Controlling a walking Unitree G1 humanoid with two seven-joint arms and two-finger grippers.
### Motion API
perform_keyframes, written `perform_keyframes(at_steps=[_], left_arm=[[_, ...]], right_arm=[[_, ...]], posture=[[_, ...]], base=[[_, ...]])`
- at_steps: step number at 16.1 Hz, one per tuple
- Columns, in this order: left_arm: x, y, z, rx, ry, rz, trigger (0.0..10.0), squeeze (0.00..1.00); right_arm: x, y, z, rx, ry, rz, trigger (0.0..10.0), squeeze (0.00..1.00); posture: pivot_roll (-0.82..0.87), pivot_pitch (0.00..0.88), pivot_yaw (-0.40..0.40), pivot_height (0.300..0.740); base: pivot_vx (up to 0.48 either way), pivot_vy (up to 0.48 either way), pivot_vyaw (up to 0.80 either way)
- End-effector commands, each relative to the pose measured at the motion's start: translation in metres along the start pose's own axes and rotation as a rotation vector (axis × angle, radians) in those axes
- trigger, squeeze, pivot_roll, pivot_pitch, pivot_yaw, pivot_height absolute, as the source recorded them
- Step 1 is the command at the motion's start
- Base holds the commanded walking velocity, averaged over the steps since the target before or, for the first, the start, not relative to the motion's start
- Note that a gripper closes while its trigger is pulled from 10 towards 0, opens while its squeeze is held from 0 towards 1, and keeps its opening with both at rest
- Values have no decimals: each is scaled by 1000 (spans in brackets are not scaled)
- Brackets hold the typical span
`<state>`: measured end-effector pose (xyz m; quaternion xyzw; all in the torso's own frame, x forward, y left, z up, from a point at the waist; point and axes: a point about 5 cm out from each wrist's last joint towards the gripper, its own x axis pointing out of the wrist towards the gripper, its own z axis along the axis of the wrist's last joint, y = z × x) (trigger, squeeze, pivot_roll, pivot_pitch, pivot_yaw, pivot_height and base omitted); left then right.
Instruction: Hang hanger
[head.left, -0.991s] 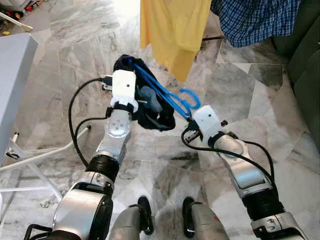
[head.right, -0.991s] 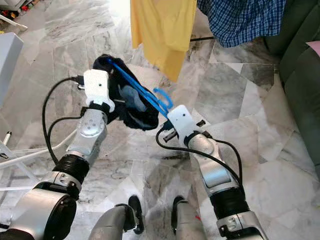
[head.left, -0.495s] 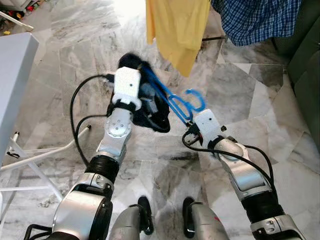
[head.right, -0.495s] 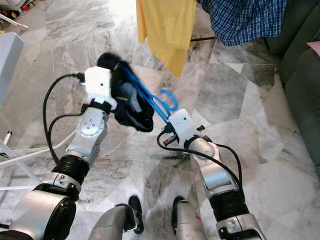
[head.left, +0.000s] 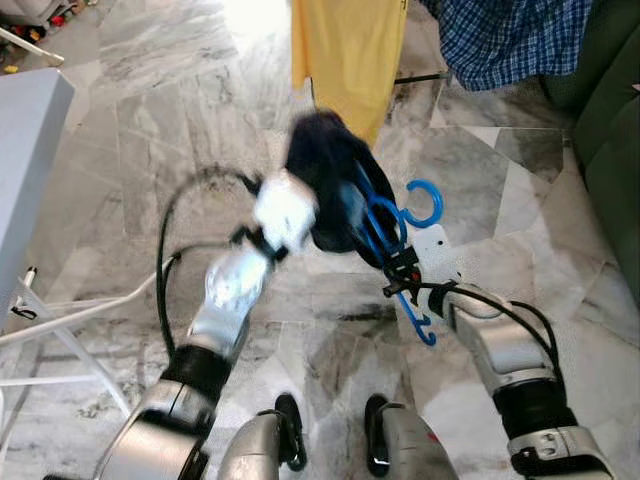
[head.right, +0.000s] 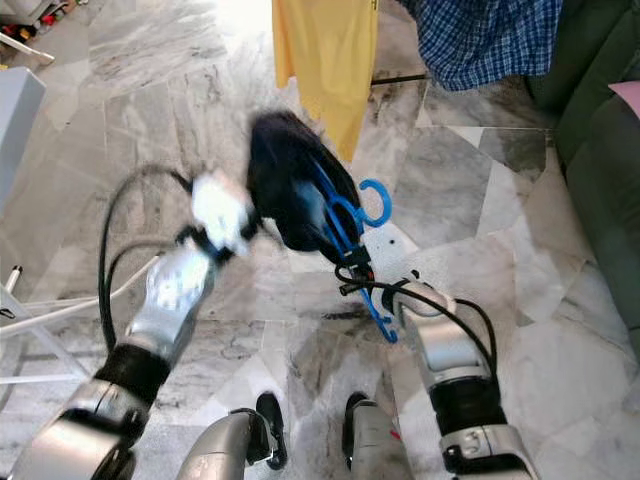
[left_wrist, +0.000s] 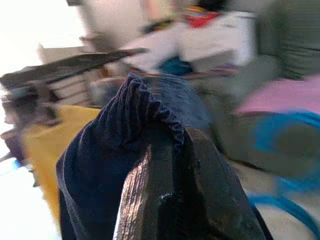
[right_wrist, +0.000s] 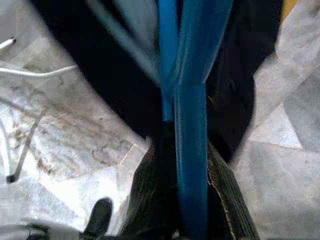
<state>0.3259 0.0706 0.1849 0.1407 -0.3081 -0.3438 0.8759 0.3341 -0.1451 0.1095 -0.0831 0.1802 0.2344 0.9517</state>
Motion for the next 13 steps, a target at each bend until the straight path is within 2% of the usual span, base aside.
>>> perform_keyframes(at_steps=[1,2,4,5,6,9,13], left_arm=[[-8,-7,2,44,-21,-85,0,0],[-17,-15,-5,64,3,-157,0,0],[-24,-22,-11,79,28,-206,0,0],[-34,-37,-21,115,82,-315,0,0],[-38,-42,-27,130,120,-344,0,0],[-42,-47,-43,160,221,-329,0,0],[-42,-37,-58,193,351,-219,0,0]], right_arm=[[-1,5,-1,9,10,48,0,0],[-5,4,-5,-3,36,87,0,0],[-10,3,-9,-18,58,121,0,0],[-17,-3,-7,-52,66,146,0,0],[-19,-4,-3,-59,56,150,0,0],[-24,6,12,-120,-7,196,0,0],[-27,9,21,-141,-52,179,0,0]], posture=[[-142,288,69,740],[-143,286,63,740],[-145,286,62,740],[-148,284,59,740],[-151,282,61,740],[-158,280,66,740],[-162,281,76,740]], base=[[0,0,0],[0,0,0],[0,0,0],[0,0,0],[0,0,0],[0,0,0],[0,0,0]])
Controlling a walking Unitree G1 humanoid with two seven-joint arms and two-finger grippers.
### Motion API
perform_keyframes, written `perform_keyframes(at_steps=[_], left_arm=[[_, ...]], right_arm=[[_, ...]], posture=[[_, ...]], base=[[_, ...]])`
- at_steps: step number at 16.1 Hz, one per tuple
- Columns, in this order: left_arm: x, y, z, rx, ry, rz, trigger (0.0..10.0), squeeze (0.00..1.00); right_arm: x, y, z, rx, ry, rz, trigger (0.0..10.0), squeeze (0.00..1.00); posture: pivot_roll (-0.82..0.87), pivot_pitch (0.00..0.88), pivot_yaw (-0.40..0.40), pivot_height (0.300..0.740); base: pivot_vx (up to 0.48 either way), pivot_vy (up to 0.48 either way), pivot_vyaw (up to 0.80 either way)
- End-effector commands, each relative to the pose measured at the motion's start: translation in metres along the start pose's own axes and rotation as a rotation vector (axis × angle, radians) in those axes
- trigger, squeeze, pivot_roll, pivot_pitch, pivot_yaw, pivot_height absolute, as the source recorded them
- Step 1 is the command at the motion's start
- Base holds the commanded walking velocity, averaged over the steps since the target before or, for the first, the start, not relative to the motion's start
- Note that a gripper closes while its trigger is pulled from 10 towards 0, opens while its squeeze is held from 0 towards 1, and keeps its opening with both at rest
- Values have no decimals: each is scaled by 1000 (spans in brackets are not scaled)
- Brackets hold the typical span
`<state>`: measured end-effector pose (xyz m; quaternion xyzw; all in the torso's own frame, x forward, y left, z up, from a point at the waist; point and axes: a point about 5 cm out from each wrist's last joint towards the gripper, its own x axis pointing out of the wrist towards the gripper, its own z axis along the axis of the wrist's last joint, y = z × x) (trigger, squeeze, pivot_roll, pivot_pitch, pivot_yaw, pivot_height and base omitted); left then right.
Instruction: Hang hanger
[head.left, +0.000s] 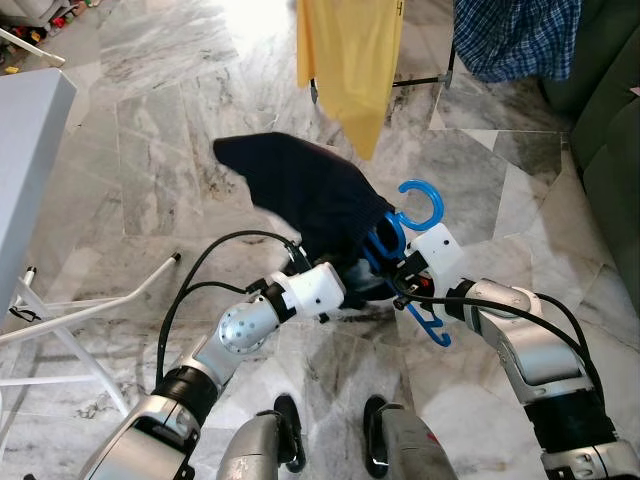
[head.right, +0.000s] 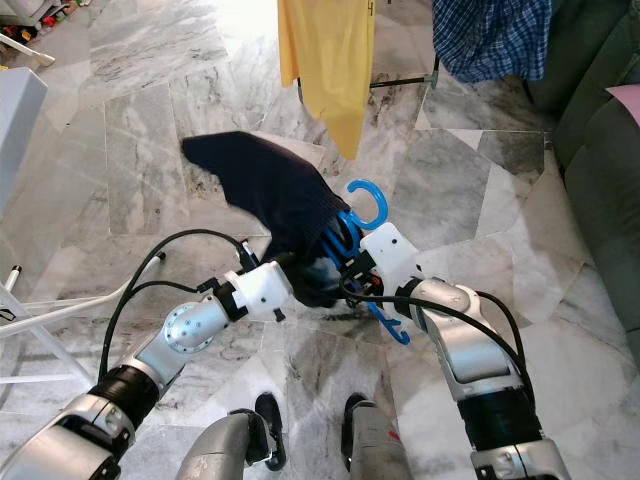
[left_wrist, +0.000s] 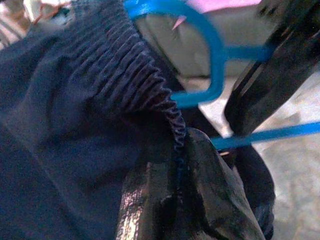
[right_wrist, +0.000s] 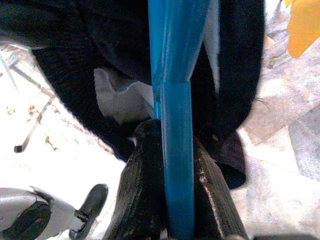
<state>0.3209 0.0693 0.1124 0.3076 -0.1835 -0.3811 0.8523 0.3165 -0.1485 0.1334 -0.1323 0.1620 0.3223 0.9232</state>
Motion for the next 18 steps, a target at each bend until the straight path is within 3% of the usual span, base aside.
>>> perform_keyframes(at_steps=[1,2,3,4,5,6,10,11,12,18], left_arm=[[-5,-3,-8,-5,45,2,0,0],[-4,-5,-8,8,46,0,4078,0],[-2,-6,-8,1,43,4,4235,0],[-1,-7,-6,-3,34,9,5686,0],[1,-8,-5,3,32,9,9137,0],[2,-7,-4,4,29,16,10000,0],[2,3,-8,21,54,63,10000,0],[2,4,-8,12,52,72,8118,0],[2,5,-7,4,47,78,0,0],[1,3,-6,-10,28,61,0,0]], right_arm=[[-2,6,7,-4,-47,15,0,0],[-3,5,10,-1,-70,-4,0,0],[-2,5,11,-9,-82,-16,0,0],[-1,4,12,3,-100,-28,0,0],[0,4,13,5,-109,-33,0,0],[1,5,13,3,-109,-34,0,0],[1,5,10,-3,-108,-42,0,0],[1,5,9,-5,-107,-43,0,0],[1,5,9,-9,-108,-44,0,0],[3,5,4,-33,-107,-55,0,0]], posture=[[-162,282,78,740],[-161,281,80,740],[-160,281,82,740],[-160,280,83,740],[-158,280,84,740],[-157,278,85,740],[-155,278,85,740],[-155,278,86,740],[-155,278,88,740],[-152,277,91,740]], base=[[0,0,0],[0,0,0],[0,0,0],[0,0,0],[0,0,0],[0,0,0],[0,0,0],[0,0,0],[0,0,0],[0,0,0]])
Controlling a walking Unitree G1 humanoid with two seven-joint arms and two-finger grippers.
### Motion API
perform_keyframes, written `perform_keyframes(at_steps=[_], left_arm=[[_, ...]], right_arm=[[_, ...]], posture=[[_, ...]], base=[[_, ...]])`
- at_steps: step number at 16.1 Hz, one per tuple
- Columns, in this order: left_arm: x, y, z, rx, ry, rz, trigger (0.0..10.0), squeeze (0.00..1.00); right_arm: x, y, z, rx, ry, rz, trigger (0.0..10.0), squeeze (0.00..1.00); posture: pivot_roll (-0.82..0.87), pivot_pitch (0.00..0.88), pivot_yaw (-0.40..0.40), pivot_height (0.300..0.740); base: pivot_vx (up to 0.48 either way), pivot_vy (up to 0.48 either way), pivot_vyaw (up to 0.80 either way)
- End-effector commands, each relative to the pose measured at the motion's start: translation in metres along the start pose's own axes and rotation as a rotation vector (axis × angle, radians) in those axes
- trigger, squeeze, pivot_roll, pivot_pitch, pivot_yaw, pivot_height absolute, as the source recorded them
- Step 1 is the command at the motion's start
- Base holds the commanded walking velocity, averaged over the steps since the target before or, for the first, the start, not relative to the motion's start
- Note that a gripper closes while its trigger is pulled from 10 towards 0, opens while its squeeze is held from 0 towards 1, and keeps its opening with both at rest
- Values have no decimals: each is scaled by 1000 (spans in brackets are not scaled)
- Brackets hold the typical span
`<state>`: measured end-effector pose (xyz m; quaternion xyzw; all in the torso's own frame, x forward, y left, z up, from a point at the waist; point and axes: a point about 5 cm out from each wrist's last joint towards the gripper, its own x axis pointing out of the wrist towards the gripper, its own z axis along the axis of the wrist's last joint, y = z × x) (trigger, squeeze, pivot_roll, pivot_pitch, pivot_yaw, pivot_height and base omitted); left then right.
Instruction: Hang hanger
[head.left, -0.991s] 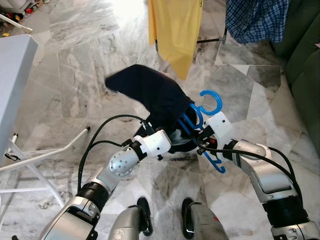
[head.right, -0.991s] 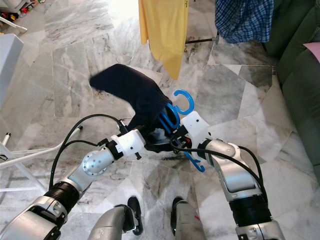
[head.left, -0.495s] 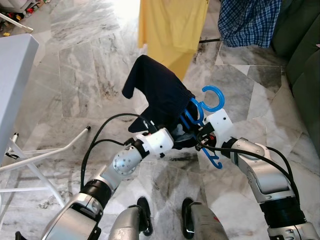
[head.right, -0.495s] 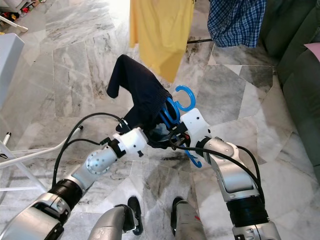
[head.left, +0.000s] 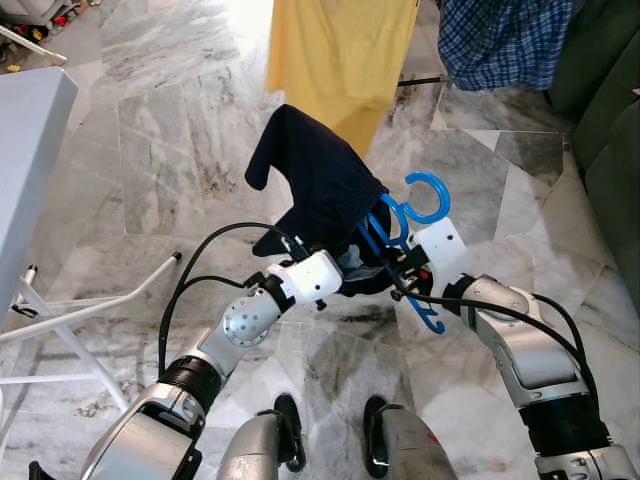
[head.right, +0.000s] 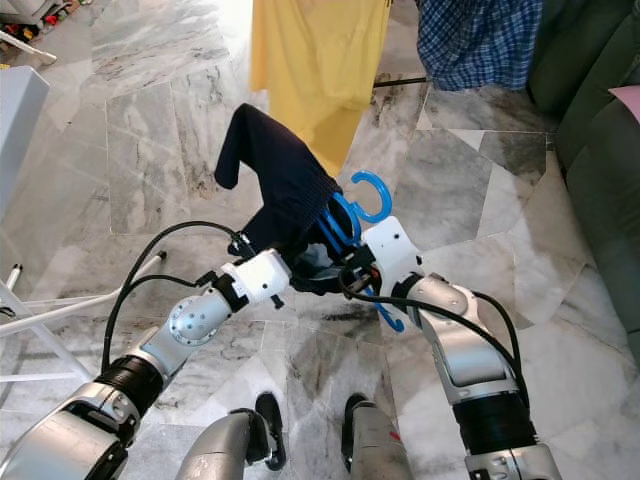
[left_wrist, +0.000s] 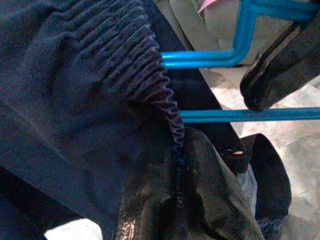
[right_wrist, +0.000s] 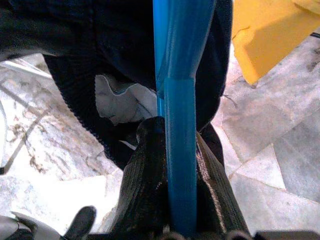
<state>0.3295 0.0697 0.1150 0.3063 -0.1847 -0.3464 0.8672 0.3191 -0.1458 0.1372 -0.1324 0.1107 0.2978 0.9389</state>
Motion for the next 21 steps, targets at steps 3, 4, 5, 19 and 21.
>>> perform_keyframes(at_steps=[3,4,5,19,21], left_arm=[[-4,-3,-3,-12,4,-11,0,0],[-4,-3,-3,-12,4,-11,0,0],[-4,-3,-3,-12,4,-11,0,0],[-4,21,-18,-274,125,299,10000,1000],[-5,28,-19,-290,133,342,10000,1000]], right_arm=[[0,5,-1,-10,-14,15,0,0],[0,5,-1,-10,-14,15,0,0],[0,5,-1,-10,-14,15,0,0],[10,18,-9,-4,-7,7,0,0],[11,18,-10,-11,0,7,0,0]], posture=[[-152,277,91,740],[-152,277,91,740],[-152,277,91,740],[-159,261,63,740],[-155,254,51,740]], base=[[0,0,0],[0,0,0],[0,0,0],[0,0,0],[0,0,0]])
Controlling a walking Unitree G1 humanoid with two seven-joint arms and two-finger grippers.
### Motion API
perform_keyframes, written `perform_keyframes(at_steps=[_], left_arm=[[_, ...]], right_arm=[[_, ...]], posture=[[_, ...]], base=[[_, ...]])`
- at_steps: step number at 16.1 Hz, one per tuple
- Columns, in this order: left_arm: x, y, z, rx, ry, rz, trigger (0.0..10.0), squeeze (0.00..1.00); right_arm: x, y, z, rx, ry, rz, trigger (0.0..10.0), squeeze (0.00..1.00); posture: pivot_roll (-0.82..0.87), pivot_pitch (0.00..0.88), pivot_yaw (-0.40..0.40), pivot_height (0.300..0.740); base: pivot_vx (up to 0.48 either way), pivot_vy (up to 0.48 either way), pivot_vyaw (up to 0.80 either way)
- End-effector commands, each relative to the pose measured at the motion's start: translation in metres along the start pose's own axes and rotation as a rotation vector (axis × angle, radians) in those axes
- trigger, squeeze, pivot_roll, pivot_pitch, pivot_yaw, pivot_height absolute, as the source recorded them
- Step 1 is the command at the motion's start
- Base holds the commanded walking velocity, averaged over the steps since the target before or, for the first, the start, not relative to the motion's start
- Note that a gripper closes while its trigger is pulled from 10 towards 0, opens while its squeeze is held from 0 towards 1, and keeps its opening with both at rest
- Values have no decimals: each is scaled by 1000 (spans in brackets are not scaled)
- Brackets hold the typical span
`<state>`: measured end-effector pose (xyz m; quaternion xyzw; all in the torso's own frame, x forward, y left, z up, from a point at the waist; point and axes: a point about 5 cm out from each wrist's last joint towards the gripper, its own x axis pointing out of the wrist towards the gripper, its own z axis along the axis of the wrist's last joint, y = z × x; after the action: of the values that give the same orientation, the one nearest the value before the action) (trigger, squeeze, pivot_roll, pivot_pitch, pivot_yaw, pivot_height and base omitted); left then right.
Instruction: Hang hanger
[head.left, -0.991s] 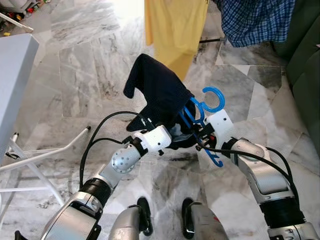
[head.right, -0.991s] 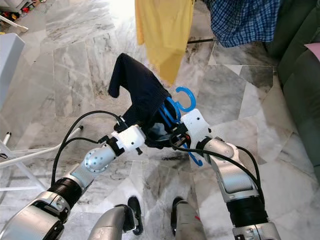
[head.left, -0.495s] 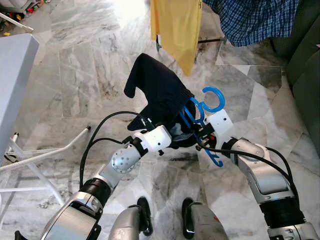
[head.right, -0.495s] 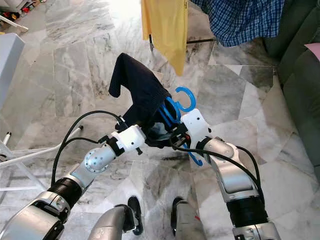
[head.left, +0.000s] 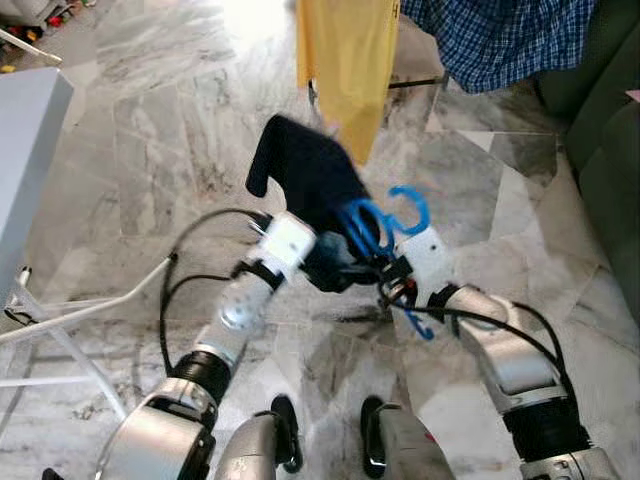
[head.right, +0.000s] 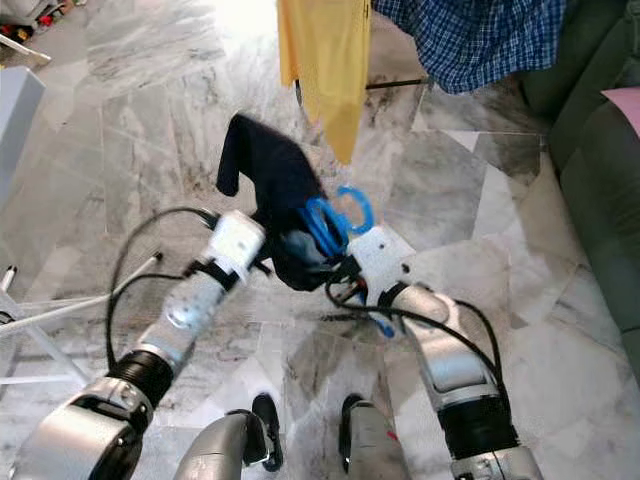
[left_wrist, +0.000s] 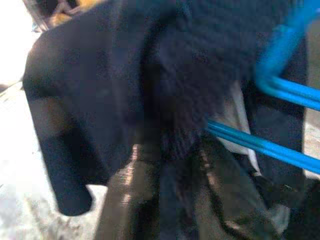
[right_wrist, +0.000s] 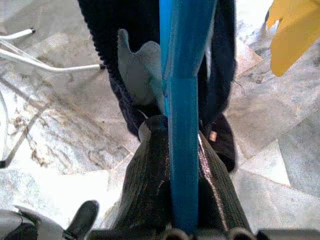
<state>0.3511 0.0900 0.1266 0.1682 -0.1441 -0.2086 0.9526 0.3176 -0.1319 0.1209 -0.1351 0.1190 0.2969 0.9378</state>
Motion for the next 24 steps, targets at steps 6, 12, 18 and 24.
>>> perform_keyframes(at_steps=[6,12,18,24], left_arm=[[-7,11,-7,-118,23,79,10000,1000],[-18,8,-5,-193,-42,-11,10000,1000],[-15,11,-6,-182,-12,74,10000,1000],[-13,15,-2,-52,-35,17,10000,1000]], right_arm=[[9,3,0,-28,-18,-17,0,0],[18,-6,9,-63,-52,-90,0,0],[12,-13,7,-73,-57,-118,0,0],[5,-14,-1,-101,-42,-88,0,0]], posture=[[-119,236,9,740],[-119,216,-10,740],[-157,192,-25,740],[-154,169,-41,740]], base=[[0,0,0],[0,0,0],[0,0,0],[0,0,0]])
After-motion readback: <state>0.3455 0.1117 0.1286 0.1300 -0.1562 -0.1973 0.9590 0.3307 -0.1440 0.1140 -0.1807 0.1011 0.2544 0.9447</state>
